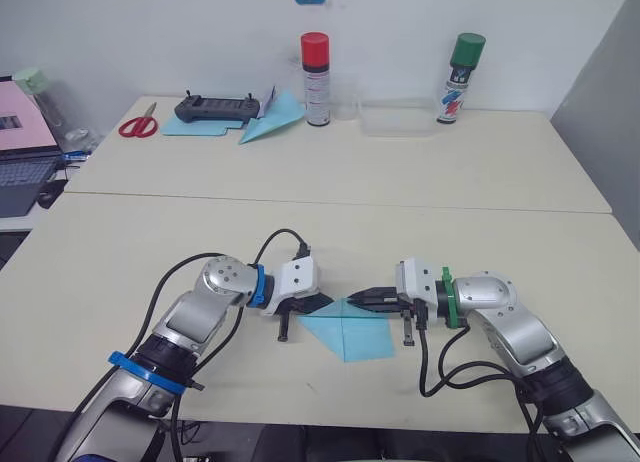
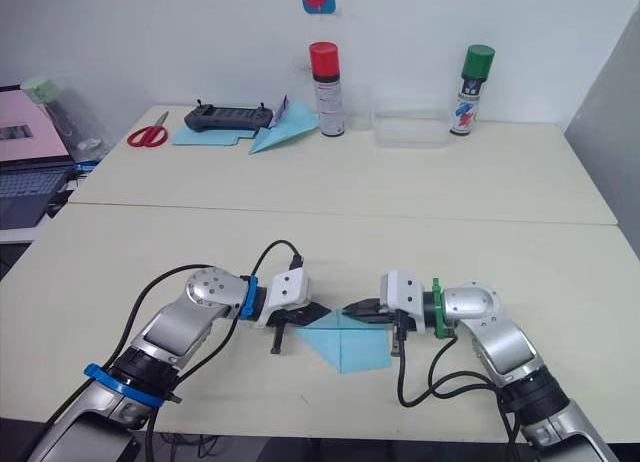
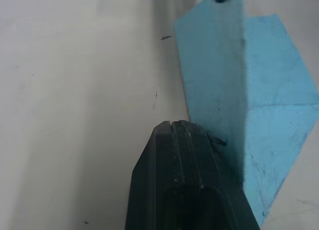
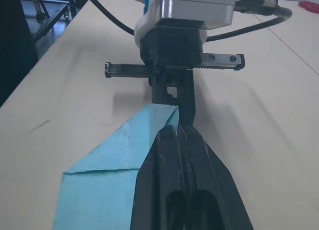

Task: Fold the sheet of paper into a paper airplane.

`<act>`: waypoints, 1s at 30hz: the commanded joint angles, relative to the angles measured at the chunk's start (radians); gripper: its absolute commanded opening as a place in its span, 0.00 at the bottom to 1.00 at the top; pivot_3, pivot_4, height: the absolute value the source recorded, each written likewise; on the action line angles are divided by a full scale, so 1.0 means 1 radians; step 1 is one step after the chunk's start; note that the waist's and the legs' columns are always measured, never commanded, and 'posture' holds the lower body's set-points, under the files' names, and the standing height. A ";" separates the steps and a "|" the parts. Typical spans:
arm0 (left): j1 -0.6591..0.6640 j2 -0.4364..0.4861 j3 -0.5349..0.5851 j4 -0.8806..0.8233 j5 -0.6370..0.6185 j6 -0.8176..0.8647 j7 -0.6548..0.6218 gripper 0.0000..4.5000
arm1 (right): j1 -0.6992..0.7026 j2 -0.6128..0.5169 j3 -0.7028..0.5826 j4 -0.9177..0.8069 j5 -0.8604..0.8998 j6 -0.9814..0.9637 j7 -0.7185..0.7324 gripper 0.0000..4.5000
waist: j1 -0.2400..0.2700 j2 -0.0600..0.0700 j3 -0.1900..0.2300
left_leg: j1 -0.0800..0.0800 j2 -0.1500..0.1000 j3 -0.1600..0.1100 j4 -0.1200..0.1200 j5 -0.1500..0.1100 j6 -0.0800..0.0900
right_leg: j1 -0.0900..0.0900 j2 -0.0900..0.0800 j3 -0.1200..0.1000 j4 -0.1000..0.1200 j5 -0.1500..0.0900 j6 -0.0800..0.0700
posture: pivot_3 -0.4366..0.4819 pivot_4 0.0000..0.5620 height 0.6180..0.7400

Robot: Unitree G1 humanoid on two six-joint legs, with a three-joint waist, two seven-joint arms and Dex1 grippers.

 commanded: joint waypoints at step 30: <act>0.066 0.056 -0.041 -0.037 0.059 0.016 -0.009 0.00 | 0.004 0.002 0.010 -0.025 -0.033 0.072 -0.010 0.00 | -0.001 0.001 0.001 | -0.002 0.000 0.000 0.000 0.000 0.000 | -0.002 0.000 0.000 0.001 0.000 0.000 | 0.48 0.27 1.00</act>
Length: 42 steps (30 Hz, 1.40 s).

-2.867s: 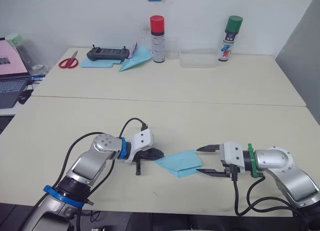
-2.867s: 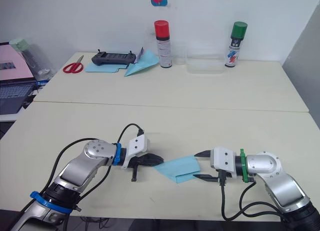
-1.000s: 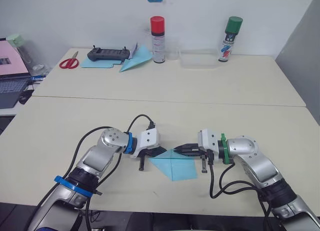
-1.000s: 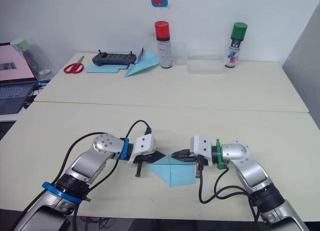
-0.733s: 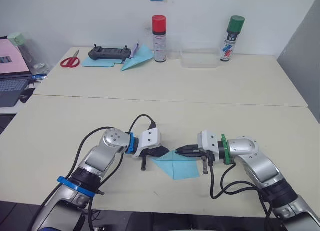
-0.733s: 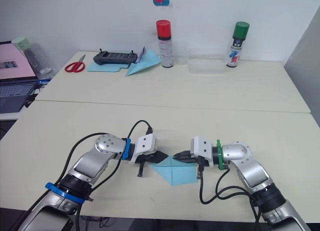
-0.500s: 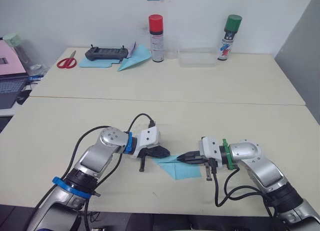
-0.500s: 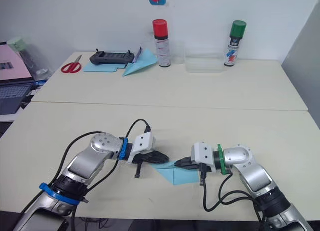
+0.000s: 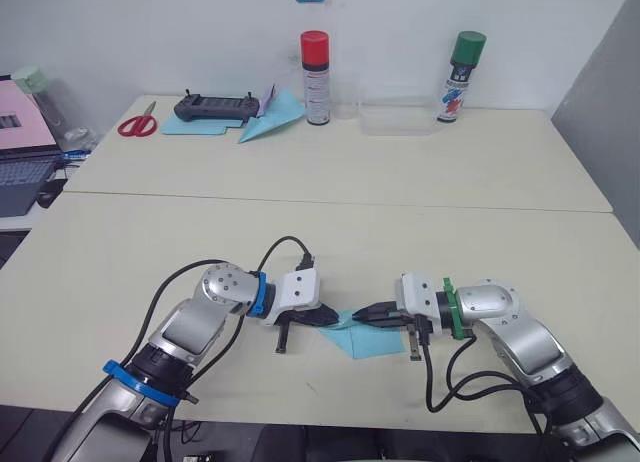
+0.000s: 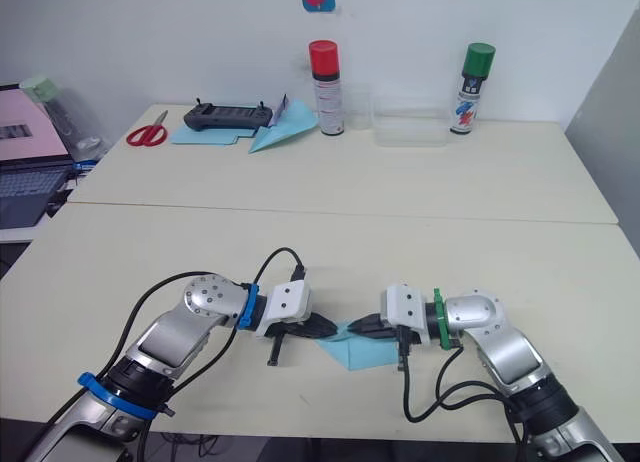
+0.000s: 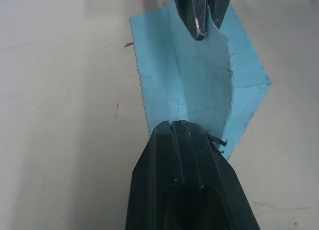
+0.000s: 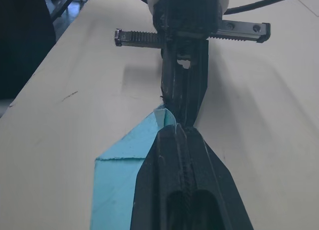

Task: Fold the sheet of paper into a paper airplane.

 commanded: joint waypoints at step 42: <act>0.024 0.069 0.046 -0.147 -0.117 0.160 -0.022 0.00 | -0.076 0.097 0.029 0.281 -0.182 -0.192 -0.094 0.00 | -0.022 0.000 0.000 | 0.002 0.001 0.001 -0.006 0.000 0.000 | -0.001 0.001 0.000 0.000 -0.001 -0.001 | 0.48 0.27 1.00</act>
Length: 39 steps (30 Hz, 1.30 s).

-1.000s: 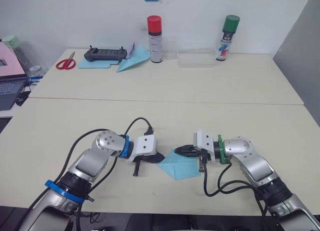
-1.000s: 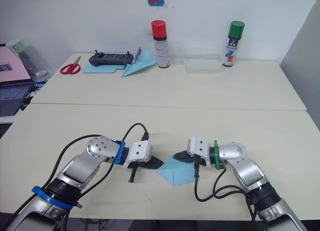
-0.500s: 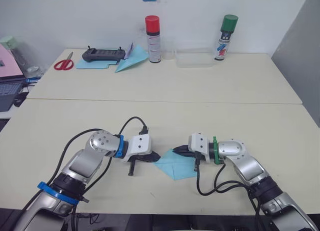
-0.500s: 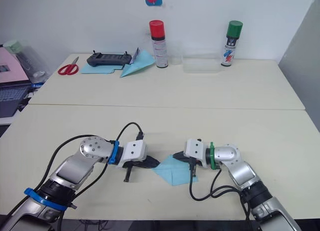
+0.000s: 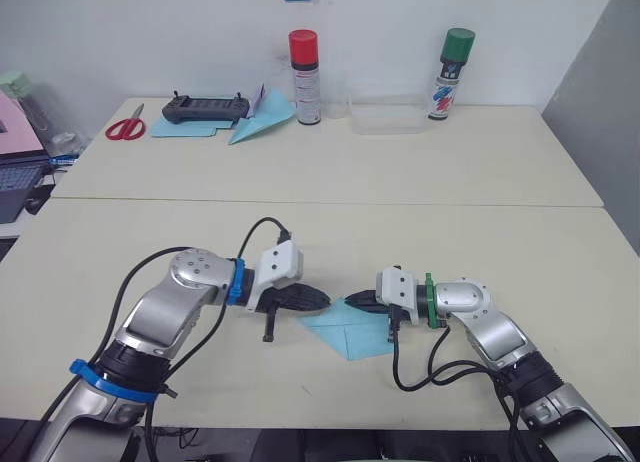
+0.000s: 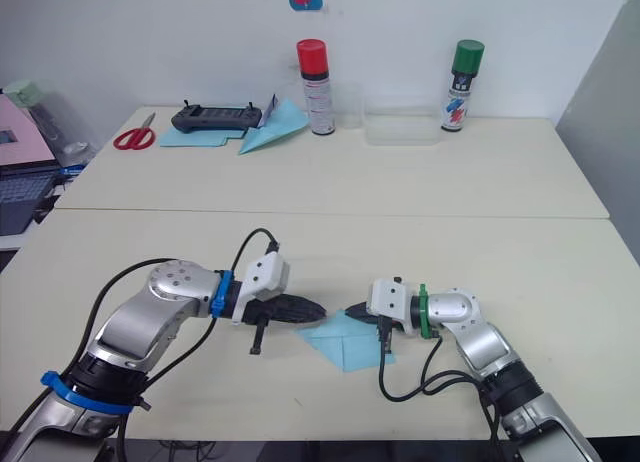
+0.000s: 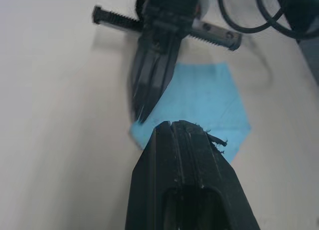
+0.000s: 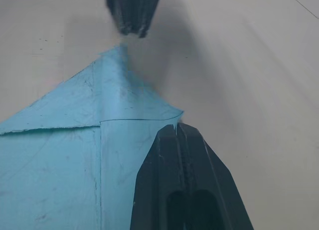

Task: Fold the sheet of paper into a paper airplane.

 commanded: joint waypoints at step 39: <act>0.067 0.000 -0.086 0.109 0.163 -0.145 0.044 0.00 | 0.078 -0.018 -0.013 -0.227 0.164 0.342 0.006 0.01 | 0.001 0.000 0.000 | 0.002 0.000 0.001 -0.005 0.000 0.000 | 0.000 0.000 0.000 -0.001 -0.002 -0.002 | 0.48 0.27 1.00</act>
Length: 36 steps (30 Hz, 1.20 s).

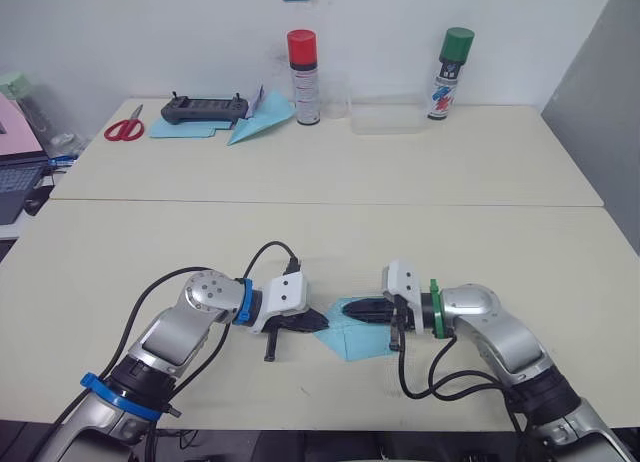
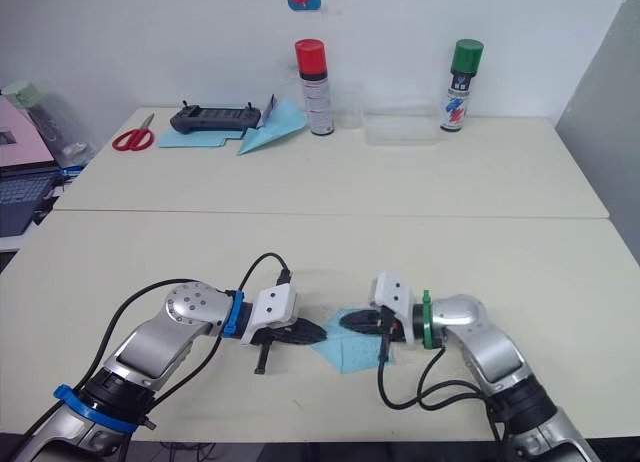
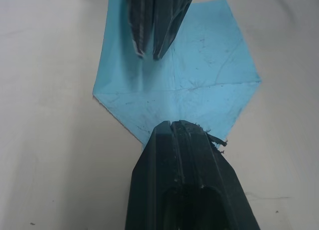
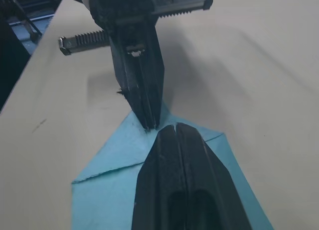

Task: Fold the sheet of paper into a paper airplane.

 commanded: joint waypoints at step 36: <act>-0.002 -0.011 -0.054 0.093 0.066 -0.050 0.005 0.00 | 0.206 -0.185 -0.253 -0.302 0.226 0.189 -0.083 0.01 | 0.021 -0.002 -0.003 | 0.007 0.000 0.001 -0.001 0.000 0.000 | 0.007 -0.001 0.001 -0.004 -0.004 -0.007 | 0.48 0.27 1.00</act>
